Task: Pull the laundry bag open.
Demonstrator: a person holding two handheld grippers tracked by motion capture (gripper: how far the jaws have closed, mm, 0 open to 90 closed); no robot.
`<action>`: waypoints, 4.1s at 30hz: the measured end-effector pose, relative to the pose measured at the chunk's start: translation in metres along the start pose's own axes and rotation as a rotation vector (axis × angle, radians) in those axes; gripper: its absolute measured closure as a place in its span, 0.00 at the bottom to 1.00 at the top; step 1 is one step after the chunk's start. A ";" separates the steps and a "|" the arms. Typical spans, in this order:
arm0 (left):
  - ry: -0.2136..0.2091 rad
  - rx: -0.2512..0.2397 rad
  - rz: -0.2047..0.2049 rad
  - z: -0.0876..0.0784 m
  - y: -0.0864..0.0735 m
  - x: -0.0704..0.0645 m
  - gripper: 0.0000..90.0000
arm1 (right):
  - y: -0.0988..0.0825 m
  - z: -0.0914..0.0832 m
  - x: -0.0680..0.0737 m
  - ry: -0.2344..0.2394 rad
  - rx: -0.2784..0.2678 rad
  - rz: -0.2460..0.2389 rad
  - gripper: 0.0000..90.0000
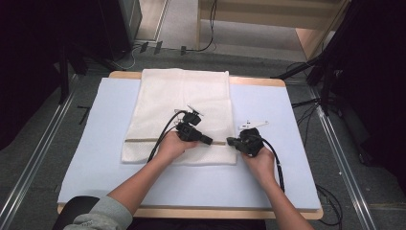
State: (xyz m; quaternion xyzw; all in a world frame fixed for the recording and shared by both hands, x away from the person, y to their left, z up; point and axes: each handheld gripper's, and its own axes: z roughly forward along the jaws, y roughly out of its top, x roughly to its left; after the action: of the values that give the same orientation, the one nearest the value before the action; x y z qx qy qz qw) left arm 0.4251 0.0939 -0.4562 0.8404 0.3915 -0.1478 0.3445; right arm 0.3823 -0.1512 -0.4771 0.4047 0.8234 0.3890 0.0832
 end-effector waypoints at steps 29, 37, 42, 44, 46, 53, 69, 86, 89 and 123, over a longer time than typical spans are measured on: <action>-0.029 -0.027 0.003 -0.030 -0.012 0.007 0.98 | -0.001 0.000 -0.003 0.019 -0.007 -0.001 1.00; -0.024 -0.018 -0.002 -0.037 -0.017 0.010 0.98 | -0.001 0.000 -0.003 0.017 -0.006 -0.001 1.00; -0.026 -0.023 0.005 -0.045 -0.019 0.010 0.98 | -0.001 0.000 -0.003 0.016 -0.007 -0.002 1.00; -0.022 -0.019 0.011 -0.046 -0.020 0.011 0.98 | -0.001 0.000 -0.002 0.015 -0.007 -0.002 1.00; -0.028 -0.029 0.002 -0.047 -0.020 0.012 0.98 | -0.001 0.000 -0.002 0.015 -0.008 -0.001 1.00; -0.021 -0.036 0.001 -0.052 -0.022 0.014 0.98 | -0.001 0.000 -0.002 0.016 -0.008 -0.001 1.00; -0.032 -0.041 -0.018 -0.061 -0.026 0.020 0.99 | -0.001 0.000 -0.002 0.014 -0.007 -0.001 1.00; -0.034 -0.070 -0.061 -0.097 -0.046 0.040 0.98 | -0.001 0.000 -0.002 0.012 -0.006 0.000 1.00; -0.035 -0.082 -0.076 -0.104 -0.050 0.045 0.98 | -0.001 0.000 -0.002 0.013 -0.007 0.002 1.00; -0.024 -0.093 -0.112 -0.129 -0.070 0.058 0.98 | -0.001 -0.001 -0.003 0.014 -0.005 0.003 1.00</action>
State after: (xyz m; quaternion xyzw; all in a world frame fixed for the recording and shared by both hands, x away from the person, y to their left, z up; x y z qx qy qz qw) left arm 0.4068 0.2474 -0.4258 0.7984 0.4401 -0.1585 0.3790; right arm 0.3830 -0.1540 -0.4780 0.4030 0.8224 0.3940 0.0777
